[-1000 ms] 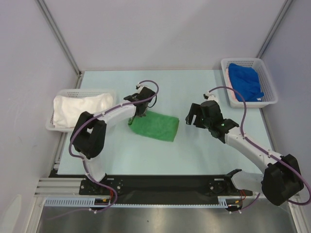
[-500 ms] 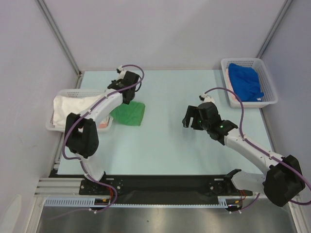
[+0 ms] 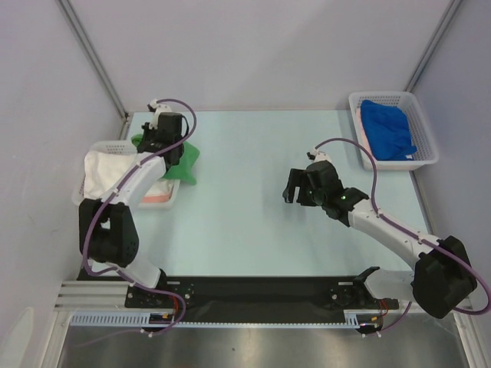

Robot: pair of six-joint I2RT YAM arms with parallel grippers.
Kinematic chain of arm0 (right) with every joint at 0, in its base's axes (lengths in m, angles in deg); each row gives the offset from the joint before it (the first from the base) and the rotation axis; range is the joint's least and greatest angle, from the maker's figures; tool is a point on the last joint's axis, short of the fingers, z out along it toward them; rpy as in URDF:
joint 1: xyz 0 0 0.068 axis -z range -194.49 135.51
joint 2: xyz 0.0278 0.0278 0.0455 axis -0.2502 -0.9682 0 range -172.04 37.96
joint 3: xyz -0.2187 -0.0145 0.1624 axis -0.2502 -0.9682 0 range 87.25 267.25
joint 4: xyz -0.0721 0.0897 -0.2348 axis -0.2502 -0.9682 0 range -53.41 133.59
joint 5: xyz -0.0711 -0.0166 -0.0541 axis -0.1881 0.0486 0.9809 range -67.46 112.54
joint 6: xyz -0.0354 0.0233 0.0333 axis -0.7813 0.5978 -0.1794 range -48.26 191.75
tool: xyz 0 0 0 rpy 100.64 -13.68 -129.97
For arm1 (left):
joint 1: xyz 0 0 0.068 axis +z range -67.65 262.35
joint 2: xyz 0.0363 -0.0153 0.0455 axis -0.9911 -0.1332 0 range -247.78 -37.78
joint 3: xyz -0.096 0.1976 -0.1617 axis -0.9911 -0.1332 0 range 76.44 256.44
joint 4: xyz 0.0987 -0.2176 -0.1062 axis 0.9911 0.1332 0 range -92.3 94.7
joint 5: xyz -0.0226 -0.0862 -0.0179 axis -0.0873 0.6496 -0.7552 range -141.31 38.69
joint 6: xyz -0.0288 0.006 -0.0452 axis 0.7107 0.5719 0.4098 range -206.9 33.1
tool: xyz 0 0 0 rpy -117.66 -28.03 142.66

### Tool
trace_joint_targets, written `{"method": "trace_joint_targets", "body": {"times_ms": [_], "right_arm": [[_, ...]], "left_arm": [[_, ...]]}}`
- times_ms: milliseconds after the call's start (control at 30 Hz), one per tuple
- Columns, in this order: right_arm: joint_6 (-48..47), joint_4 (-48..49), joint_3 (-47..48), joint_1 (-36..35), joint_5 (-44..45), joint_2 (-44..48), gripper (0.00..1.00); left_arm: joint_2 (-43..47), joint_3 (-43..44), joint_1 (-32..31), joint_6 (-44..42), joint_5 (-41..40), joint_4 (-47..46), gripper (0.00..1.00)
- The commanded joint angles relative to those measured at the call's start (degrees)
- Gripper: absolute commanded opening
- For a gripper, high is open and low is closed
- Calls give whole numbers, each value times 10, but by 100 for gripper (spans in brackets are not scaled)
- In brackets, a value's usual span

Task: Fold and stack the towels
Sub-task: Neatly place the folded towel into the bin

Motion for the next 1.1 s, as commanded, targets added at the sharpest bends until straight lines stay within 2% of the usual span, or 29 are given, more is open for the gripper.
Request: {"method": "trace_joint_targets", "body": {"times_ms": [0,200,433,500,800,1033,1067], "right_arm": [[-8,20,20,-4,-5,-2,83],[-12,22,23,-5,-13,-6,83],[-15,23,30,-11,-17,-9,83],[-15,24,30,-12,-18,-13,83],[-22,21,43,-18,-18,-31,83],[-22,24,46,-20,-18,-46,83],[-22,26,46,-21,-18,-49,83]], "left_arm": [[38,-30,29,-36,3,-99,0],[52,-41,88,-46,39,-141,0],[36,-59,117,-53,48,-186,0],[31,-58,146,-40,55,-182,0],[15,-55,195,-9,77,-176,0],[-14,-19,227,39,103,-129,0],[-24,-15,228,42,101,-124,5]]}}
